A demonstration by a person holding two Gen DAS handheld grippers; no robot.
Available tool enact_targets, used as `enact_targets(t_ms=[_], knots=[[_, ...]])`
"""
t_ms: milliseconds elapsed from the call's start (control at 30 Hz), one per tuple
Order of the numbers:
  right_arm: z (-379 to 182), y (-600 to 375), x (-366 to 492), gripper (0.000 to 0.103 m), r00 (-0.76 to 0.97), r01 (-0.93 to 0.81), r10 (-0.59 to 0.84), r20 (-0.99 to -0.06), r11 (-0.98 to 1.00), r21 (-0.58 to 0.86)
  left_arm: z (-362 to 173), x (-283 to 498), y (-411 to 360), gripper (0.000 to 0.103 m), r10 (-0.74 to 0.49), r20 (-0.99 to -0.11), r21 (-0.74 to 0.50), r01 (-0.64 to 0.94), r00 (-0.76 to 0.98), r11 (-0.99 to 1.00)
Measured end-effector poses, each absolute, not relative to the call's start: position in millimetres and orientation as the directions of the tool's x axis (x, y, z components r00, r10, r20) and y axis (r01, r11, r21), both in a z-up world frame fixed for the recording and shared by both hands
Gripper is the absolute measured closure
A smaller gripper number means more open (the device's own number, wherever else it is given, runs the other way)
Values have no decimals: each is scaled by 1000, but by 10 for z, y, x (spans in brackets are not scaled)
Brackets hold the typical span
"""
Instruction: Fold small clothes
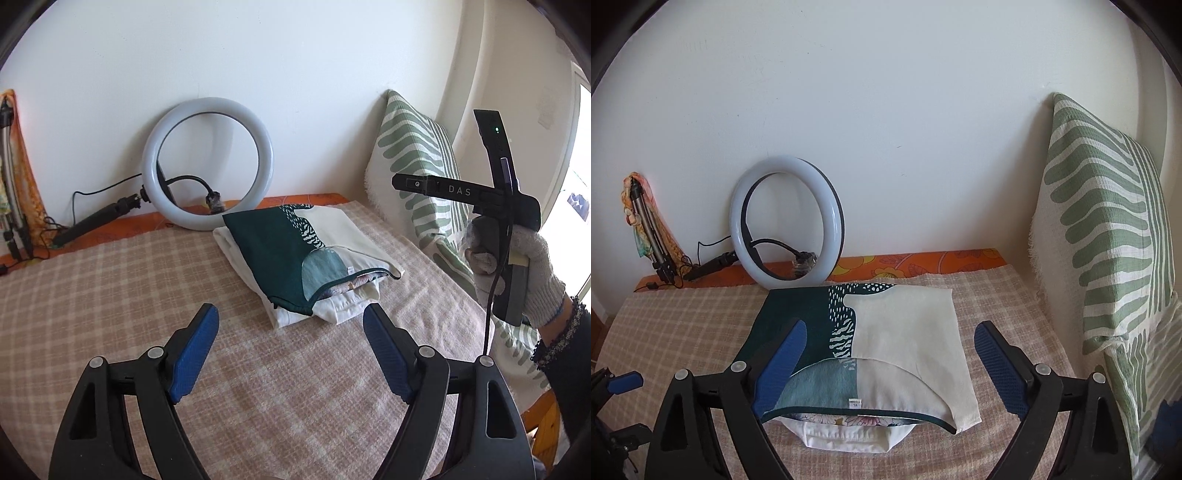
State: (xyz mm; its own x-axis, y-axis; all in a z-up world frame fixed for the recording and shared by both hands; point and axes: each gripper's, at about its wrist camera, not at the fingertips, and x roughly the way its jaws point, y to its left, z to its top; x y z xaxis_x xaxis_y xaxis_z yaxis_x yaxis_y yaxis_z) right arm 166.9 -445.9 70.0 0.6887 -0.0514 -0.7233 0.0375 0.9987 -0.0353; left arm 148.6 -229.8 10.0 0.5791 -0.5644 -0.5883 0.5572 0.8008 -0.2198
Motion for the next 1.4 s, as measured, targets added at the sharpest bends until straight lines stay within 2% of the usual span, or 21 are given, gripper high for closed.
enact_targets(t_ms=[233,733,900,1167,1333,1400], knots=[[840,-4133,1287,1,713,41,-51,-699,999,-32,235,1130,-2030,22,-536,-539,-167,542,649,824],[608,-3523,630,0,740,69,-71,-669,997,-29,51,755,-1571,19,-532,-514,-181,521,673,834],[419,-3439,513,0,742,105,-108,-662,993,-43,-49,706,-1550,18,-506,-523,-118,530,686,840],[190,-3393,432,0,745,143,-129,-654,989,-33,-136,678,-1495,18,-507,-504,-102,534,700,839],[91,-3364,437,0,741,137,-142,-656,989,-59,-162,725,-1517,18,-475,-547,-82,521,689,850],[79,-3370,434,0,746,149,-153,-648,987,-62,-175,733,-1513,15,-456,-553,-69,508,697,859]])
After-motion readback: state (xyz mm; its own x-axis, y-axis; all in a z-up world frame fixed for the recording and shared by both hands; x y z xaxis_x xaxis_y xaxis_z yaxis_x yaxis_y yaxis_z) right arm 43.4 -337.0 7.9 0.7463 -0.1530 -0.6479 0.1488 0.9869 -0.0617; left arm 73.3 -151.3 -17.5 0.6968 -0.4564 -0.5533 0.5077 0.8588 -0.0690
